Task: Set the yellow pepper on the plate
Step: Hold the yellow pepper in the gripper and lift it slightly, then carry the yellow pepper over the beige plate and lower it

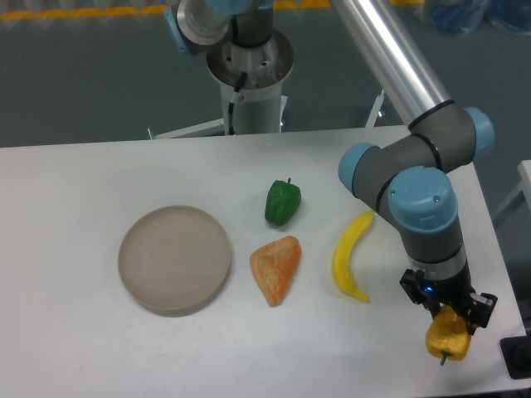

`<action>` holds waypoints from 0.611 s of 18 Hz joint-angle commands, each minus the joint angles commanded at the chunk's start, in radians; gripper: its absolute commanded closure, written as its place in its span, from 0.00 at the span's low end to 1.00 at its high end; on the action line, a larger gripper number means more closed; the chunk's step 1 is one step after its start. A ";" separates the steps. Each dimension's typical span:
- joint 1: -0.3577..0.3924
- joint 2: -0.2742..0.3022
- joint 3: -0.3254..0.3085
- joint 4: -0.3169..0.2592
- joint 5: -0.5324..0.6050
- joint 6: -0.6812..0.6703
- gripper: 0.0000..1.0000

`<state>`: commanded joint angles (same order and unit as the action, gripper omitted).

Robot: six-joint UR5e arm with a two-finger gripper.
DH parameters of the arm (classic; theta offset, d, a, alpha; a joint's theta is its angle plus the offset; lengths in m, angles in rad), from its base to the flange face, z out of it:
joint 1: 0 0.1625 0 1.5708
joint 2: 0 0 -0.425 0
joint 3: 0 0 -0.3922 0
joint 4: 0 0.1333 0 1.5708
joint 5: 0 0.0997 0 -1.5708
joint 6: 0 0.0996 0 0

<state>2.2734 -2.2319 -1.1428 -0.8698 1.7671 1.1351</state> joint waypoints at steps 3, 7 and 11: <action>0.000 0.009 -0.002 0.000 -0.003 0.000 0.58; -0.014 0.018 -0.015 -0.002 -0.003 -0.009 0.58; -0.014 0.089 -0.072 -0.021 -0.038 -0.174 0.58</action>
<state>2.2595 -2.1432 -1.2147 -0.8911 1.7290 0.9608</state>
